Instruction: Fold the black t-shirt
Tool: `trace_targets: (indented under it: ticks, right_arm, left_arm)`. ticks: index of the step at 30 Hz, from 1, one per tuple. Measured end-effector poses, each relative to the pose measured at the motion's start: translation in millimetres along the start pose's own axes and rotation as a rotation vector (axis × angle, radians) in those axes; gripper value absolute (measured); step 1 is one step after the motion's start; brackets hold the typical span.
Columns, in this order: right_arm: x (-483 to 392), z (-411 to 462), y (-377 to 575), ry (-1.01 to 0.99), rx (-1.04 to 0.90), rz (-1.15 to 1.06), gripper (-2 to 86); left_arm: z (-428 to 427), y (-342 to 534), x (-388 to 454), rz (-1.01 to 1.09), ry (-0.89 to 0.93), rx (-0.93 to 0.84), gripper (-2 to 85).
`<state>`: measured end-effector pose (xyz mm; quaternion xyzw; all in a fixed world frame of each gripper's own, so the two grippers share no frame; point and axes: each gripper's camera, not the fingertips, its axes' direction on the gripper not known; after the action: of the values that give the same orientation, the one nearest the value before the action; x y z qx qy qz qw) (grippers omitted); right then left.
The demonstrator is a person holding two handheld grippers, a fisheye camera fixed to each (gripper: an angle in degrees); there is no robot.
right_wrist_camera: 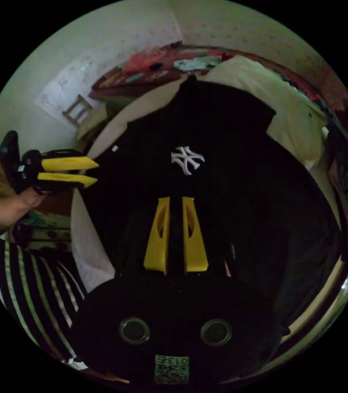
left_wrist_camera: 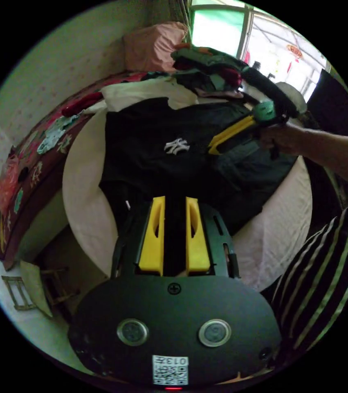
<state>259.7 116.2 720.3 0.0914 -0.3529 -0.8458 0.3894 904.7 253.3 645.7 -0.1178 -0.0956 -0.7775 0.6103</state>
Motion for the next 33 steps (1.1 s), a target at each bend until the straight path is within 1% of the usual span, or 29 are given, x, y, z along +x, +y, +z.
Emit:
trace_targets:
  ticks: [1,2,5,7,9,11,13,15,17,18,20,22,23,24,25,28,30,31,33]
  right_arm:
    - [3.2,5.9,1.2,0.03,-0.043,-0.012,3.6]
    - [6.6,7.7,4.6,0.057,-0.044,-0.023,3.0]
    - [18.3,6.4,16.1,0.139,-0.04,-0.039,2.1]
    - [31.7,2.7,24.6,0.087,-0.011,-0.002,1.9]
    - [46.2,1.1,34.4,0.026,0.014,0.055,2.0]
    - [72.0,-11.1,52.8,-0.048,0.082,0.218,1.9]
    - [82.9,-33.7,72.6,-0.021,0.186,0.299,1.8]
    - [76.5,-48.3,86.4,0.045,0.204,0.277,1.5]
    - [46.8,-44.6,93.3,0.074,0.133,0.124,1.0]
    - [37.6,-40.0,94.2,0.083,0.106,0.079,0.9]
    - [4.7,-15.8,99.2,0.153,0.01,-0.069,0.5]
    - [-6.4,0.2,104.0,0.184,-0.033,-0.11,0.3]
    - [-6.0,8.8,107.1,0.19,-0.058,-0.107,0.2]
    - [-4.0,12.6,108.8,0.188,-0.07,-0.1,0.2]
    - [1.6,10.8,113.8,0.182,-0.038,-0.086,0.1]
    - [21.7,0.5,123.0,0.128,-0.061,-0.029,0.1]
    - [30.4,-18.4,138.0,0.183,0.004,0.021,0.2]
    - [38.0,-30.3,151.3,0.244,0.023,0.066,0.2]
    - [55.2,-45.2,176.3,0.319,0.022,0.15,0.3]
  left_arm:
    - [7.9,-0.7,2.1,0.025,-0.014,-0.047,5.1]
    - [23.0,0.6,5.8,0.066,-0.045,-0.118,4.2]
    - [28.8,9.7,12.4,0.121,-0.113,-0.065,2.1]
    - [28.8,7.8,15.0,0.13,-0.133,-0.08,1.3]
    - [29.4,5.4,12.2,0.075,-0.12,-0.074,0.7]
    - [28.2,1.9,3.8,-0.001,-0.066,-0.085,0.5]
    - [18.4,-0.8,-2.8,-0.067,-0.037,-0.051,0.3]
    - [-3.4,-5.1,5.1,-0.055,-0.133,0.078,0.0]
    - [-9.1,-14.3,19.9,0.022,-0.206,0.128,-0.1]
    - [-4.1,-21.8,29.7,0.092,-0.215,0.113,-0.2]
    - [12.1,-30.5,38.0,0.157,-0.186,0.044,-0.2]
    - [30.1,-34.2,39.9,0.199,-0.146,-0.036,-0.3]
    - [42.4,-34.0,38.4,0.211,-0.16,-0.1,-0.3]
    - [47.2,-31.0,35.5,0.225,-0.166,-0.089,-0.3]
    - [47.6,-29.0,33.5,0.225,-0.181,-0.086,-0.3]
    - [49.1,-29.4,28.3,0.239,-0.214,-0.092,-0.3]
    - [50.2,-38.9,27.8,0.247,-0.255,-0.135,-0.4]
    - [48.7,-42.5,27.5,0.246,-0.253,-0.135,-0.4]
    - [31.4,-54.2,28.5,0.28,-0.234,-0.001,-0.3]
